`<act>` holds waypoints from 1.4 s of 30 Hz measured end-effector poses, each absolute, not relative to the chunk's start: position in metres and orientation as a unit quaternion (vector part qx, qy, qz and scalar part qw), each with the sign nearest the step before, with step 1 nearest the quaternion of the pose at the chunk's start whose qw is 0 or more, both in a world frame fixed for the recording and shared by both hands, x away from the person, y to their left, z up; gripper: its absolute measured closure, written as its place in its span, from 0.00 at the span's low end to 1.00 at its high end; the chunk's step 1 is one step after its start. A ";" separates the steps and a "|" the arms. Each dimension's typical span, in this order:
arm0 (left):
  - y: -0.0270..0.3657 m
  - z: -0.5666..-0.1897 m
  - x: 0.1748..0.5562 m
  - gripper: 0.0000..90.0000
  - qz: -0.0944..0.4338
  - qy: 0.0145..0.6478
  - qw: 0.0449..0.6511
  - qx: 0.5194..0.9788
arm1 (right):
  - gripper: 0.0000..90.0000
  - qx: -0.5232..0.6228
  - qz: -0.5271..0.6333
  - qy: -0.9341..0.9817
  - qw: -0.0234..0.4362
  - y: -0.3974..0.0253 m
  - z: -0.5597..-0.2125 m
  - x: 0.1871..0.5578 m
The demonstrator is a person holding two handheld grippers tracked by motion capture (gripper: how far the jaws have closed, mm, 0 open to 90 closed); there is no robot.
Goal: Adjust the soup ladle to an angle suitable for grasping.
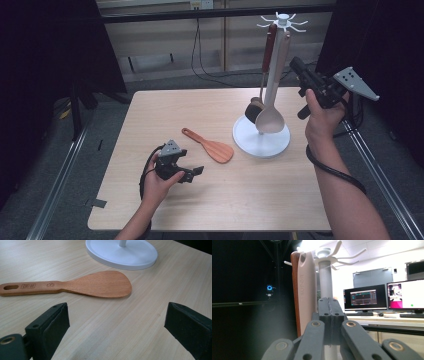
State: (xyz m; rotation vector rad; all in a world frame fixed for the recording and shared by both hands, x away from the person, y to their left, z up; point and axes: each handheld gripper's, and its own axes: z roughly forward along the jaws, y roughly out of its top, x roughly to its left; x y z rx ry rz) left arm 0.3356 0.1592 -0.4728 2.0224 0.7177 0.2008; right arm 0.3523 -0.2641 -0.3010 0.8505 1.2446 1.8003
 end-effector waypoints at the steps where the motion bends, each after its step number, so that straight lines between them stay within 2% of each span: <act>1: 0.159 -0.473 0.336 0.06 0.083 0.294 0.473 0.826 | 1.00 0.335 0.708 0.487 0.387 -0.264 -0.299 0.352; 16: 0.158 -0.473 0.335 0.06 0.080 0.293 0.474 0.826 | 1.00 0.341 0.704 0.479 0.398 -0.263 -0.269 0.358; 42: 0.160 -0.469 0.336 0.06 0.078 0.295 0.484 0.820 | 1.00 0.363 0.697 0.463 0.409 -0.262 -0.256 0.373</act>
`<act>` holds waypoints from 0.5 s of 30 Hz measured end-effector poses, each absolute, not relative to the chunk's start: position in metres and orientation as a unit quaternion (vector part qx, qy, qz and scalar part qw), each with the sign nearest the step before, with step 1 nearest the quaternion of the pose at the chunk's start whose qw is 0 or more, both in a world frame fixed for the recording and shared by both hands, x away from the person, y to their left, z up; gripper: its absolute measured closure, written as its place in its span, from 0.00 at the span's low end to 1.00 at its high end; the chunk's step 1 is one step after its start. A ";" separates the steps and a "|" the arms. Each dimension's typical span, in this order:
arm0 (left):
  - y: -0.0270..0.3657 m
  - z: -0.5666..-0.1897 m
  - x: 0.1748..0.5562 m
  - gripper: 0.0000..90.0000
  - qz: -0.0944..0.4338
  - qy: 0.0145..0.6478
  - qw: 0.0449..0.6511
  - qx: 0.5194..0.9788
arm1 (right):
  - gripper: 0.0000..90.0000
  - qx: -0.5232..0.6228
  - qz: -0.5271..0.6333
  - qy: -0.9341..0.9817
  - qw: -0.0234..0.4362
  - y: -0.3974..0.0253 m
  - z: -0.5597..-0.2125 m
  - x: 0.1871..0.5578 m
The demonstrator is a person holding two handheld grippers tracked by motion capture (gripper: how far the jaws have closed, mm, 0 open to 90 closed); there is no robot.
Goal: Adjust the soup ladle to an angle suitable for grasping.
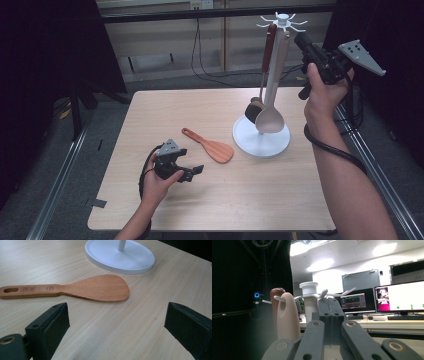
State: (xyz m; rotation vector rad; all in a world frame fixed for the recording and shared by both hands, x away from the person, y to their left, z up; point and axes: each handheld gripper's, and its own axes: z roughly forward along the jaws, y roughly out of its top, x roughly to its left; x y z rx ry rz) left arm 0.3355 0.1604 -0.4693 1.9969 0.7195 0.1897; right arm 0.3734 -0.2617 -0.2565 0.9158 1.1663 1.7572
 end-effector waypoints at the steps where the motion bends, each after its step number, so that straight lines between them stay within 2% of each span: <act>1: 0.160 -0.469 0.336 0.06 0.077 0.296 0.485 0.819 | 1.00 0.362 0.698 0.464 0.408 -0.261 -0.256 0.373; 15: 0.162 -0.469 0.335 0.06 0.077 0.299 0.485 0.818 | 1.00 0.370 0.683 0.478 0.410 -0.257 -0.256 0.374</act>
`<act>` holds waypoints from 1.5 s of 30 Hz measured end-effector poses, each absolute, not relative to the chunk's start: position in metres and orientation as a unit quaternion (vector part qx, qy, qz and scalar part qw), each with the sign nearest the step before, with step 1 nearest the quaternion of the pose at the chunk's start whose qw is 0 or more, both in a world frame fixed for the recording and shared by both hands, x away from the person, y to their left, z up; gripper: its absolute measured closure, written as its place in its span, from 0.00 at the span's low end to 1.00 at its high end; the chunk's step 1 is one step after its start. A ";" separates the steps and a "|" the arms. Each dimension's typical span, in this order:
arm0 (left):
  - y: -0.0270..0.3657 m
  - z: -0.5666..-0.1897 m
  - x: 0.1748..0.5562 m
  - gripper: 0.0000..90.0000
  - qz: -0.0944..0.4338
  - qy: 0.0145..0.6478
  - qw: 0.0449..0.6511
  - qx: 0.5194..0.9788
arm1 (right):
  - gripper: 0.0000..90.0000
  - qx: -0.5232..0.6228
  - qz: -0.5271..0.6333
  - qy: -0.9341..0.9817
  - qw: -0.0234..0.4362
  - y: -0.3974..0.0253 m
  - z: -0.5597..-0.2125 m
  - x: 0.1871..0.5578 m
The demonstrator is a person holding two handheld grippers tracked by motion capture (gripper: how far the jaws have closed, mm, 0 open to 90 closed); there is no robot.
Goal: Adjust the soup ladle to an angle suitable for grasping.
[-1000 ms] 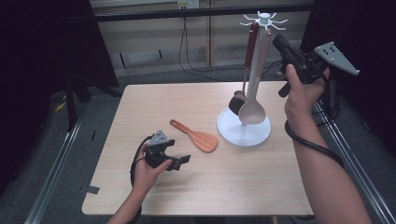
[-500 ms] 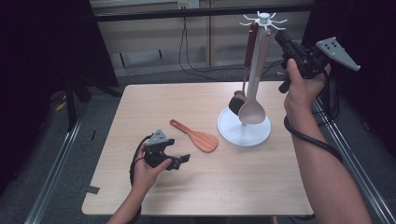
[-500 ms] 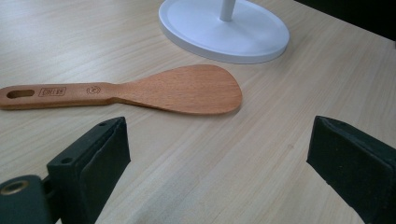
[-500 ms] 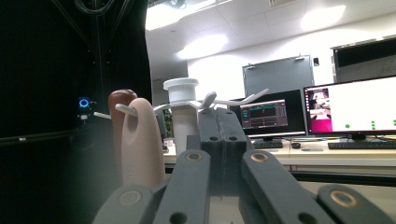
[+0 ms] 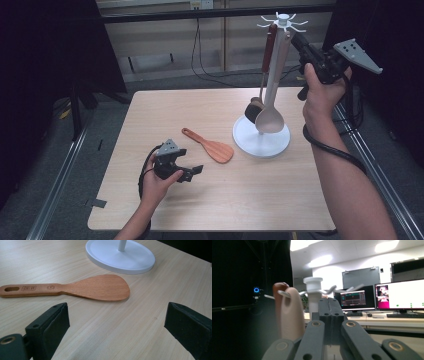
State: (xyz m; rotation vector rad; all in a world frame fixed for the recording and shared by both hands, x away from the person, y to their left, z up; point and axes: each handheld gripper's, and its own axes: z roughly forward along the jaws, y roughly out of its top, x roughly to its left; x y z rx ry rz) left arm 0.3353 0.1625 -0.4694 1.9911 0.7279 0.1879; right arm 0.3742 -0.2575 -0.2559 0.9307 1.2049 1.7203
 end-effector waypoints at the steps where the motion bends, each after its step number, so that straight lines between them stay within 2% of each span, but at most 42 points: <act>1: 0.163 -0.469 0.335 0.06 0.077 0.299 0.485 0.818 | 1.00 0.372 0.682 0.476 0.411 -0.259 -0.256 0.375; 14: 0.160 -0.469 0.336 0.06 0.074 0.296 0.486 0.819 | 1.00 0.357 0.704 0.458 0.409 -0.267 -0.250 0.371; 45: 0.160 -0.469 0.335 0.06 0.081 0.295 0.484 0.820 | 1.00 0.332 0.694 0.490 0.409 -0.239 -0.246 0.366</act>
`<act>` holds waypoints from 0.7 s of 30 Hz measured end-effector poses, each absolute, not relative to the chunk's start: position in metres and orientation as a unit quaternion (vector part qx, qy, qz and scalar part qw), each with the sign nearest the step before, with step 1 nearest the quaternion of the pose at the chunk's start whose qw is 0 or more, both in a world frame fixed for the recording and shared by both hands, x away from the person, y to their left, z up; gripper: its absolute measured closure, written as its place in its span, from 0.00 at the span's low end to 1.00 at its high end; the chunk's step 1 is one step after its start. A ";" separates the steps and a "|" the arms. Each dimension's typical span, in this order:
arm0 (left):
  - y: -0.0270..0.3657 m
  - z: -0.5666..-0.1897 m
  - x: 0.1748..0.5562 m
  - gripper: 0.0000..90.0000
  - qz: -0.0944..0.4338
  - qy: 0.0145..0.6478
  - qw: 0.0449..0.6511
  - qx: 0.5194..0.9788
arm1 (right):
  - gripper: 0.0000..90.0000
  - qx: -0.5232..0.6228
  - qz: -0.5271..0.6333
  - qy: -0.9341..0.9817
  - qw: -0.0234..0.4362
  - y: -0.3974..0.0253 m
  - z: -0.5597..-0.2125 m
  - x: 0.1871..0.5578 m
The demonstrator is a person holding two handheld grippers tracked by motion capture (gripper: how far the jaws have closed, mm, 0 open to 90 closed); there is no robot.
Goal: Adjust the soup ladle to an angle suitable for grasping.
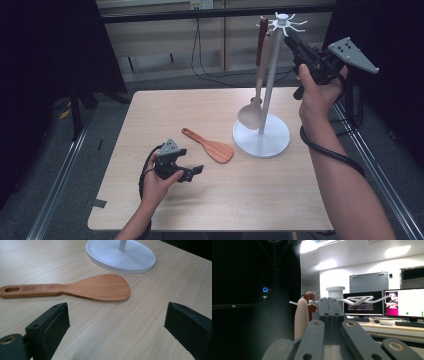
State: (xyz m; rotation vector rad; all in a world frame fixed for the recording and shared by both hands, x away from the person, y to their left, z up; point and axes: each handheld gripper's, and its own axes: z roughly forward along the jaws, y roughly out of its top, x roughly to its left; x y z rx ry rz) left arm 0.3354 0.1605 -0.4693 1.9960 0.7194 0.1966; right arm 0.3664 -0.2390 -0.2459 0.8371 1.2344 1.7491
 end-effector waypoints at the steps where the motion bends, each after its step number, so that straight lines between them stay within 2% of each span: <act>1: 0.161 -0.469 0.335 0.06 0.081 0.296 0.484 0.819 | 1.00 0.330 0.693 0.494 0.409 -0.238 -0.246 0.367; 21: 0.161 -0.470 0.335 0.06 0.083 0.297 0.482 0.820 | 1.00 0.328 0.698 0.495 0.400 -0.237 -0.256 0.357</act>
